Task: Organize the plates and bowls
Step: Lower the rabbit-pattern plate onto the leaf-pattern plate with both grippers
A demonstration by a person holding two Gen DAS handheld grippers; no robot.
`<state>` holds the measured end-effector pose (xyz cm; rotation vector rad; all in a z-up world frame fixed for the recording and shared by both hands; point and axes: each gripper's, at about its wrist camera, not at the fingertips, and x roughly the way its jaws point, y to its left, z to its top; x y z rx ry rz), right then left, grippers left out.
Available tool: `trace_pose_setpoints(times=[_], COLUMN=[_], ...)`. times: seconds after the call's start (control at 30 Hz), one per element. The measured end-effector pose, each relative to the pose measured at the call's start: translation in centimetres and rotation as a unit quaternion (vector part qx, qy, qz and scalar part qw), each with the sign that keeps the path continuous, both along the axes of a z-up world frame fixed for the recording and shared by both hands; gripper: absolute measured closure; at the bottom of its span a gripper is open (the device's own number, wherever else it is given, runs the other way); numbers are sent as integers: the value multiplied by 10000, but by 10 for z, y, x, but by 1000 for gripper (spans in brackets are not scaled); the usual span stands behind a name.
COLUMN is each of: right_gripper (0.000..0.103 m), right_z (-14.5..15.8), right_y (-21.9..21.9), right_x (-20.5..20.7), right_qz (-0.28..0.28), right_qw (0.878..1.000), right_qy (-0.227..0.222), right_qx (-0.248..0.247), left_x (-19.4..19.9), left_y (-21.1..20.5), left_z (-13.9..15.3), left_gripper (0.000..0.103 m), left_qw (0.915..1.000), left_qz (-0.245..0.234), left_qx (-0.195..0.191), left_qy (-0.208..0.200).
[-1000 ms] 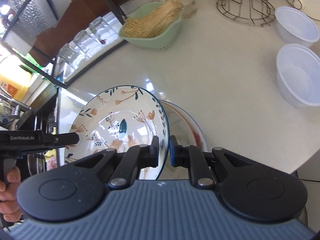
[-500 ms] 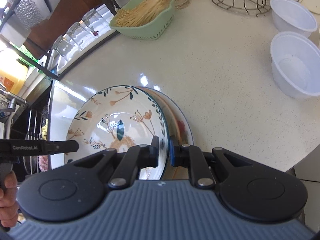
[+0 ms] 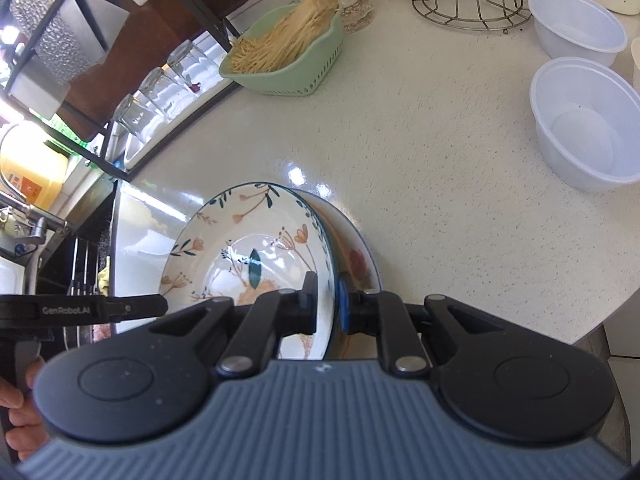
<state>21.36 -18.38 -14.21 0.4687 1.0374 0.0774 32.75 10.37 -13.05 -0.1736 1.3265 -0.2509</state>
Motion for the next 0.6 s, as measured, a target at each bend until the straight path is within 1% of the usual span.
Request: trace_pose_setpoints(times=[0.3, 0.37, 0.47, 0.6], right_gripper=[89, 89, 89, 89], right_z=[1, 4, 8, 14], right_y=[2, 3, 6, 9], right_x=[-3, -5, -7, -10], right_qz=[135, 202, 360, 500], right_qw=[9992, 9988, 9975, 9963], right_qy=[-1, -82, -282, -412], right_qx=[-368, -432, -535, -562], left_x=[-11, -13, -20, -28], left_y=[1, -1, -8, -14], left_z=[5, 8, 15, 24], left_gripper=[85, 85, 85, 85], left_qw=[9999, 9998, 9992, 9985], left_qz=[117, 139, 88, 117], left_qx=[2, 18, 144, 143], left_qy=[-112, -171, -374, -523])
